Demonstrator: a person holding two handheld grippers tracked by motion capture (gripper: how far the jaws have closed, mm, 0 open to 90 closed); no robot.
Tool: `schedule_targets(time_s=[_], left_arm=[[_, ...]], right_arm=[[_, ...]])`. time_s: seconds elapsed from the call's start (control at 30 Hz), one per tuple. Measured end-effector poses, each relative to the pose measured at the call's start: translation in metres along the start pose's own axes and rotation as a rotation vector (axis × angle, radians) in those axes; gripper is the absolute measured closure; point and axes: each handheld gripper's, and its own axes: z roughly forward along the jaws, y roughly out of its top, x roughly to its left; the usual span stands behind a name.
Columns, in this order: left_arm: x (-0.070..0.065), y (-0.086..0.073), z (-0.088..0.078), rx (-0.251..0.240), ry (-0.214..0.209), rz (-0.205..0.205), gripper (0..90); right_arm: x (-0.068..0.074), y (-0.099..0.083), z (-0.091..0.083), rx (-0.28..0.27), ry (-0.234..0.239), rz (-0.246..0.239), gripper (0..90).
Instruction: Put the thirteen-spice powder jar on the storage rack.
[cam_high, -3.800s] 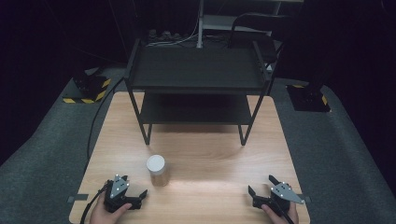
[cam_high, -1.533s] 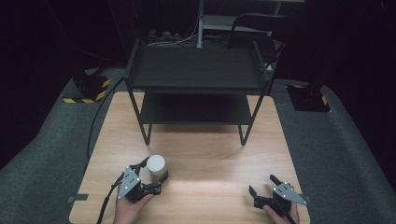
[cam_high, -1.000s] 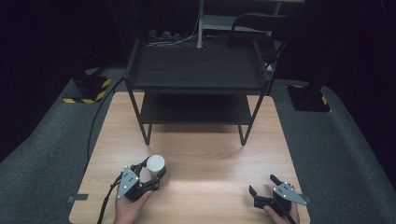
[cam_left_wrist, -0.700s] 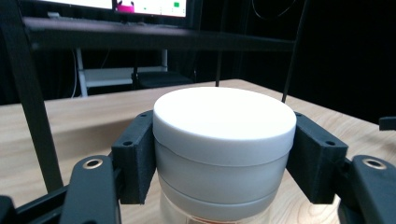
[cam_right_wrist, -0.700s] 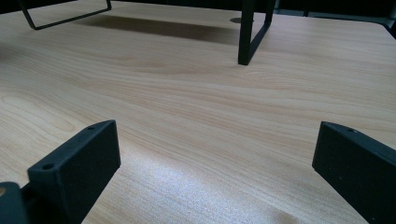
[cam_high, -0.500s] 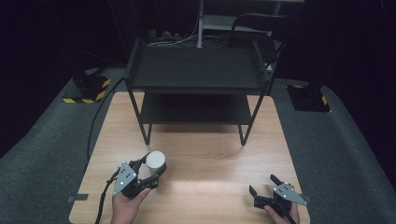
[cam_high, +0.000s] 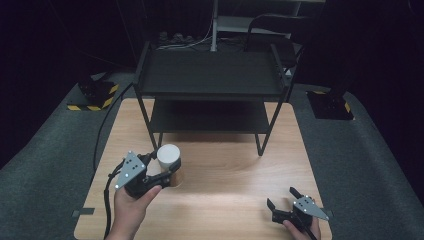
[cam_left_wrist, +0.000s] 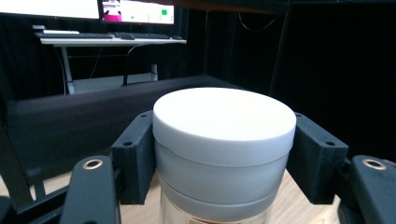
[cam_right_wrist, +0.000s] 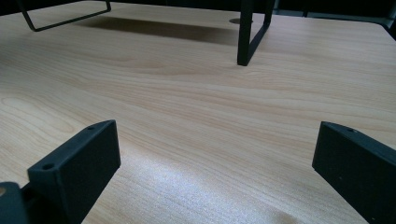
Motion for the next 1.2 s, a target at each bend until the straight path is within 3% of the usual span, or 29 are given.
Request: schedule_targets(time_s=[0.23, 0.4, 0.57, 0.77, 0.93, 1.07, 1.2], left_arm=[[0.003, 0.042, 0.008, -0.011, 0.01, -0.006, 33.2], [0.005, 0.056, 0.014, -0.015, 0.01, -0.007, 33.2], [0.004, 0.061, 0.023, -0.013, 0.011, -0.004, 33.3], [0.0, 0.062, 0.042, -0.005, -0.017, -0.009, 33.3], [-0.007, 0.061, 0.067, -0.006, -0.041, -0.022, 33.3], [-0.014, 0.061, 0.089, 0.004, -0.065, 0.007, 33.3], [-0.018, 0.059, 0.102, 0.003, -0.079, -0.004, 33.2]], right_arm=[[0.0, 0.0, 0.0, 0.0, -0.002, 0.001, 0.3], [0.0, 0.0, 0.0, 0.0, -0.001, 0.004, 0.3], [0.0, 0.0, 0.0, -0.001, -0.001, 0.004, 0.3], [0.0, 0.0, 0.0, -0.001, 0.0, 0.005, 0.3], [-0.001, 0.0, 0.0, -0.003, 0.001, 0.006, 0.3], [-0.002, 0.0, 0.0, -0.001, 0.01, 0.006, 0.3], [-0.003, -0.001, 0.0, -0.005, 0.012, 0.013, 0.3]])
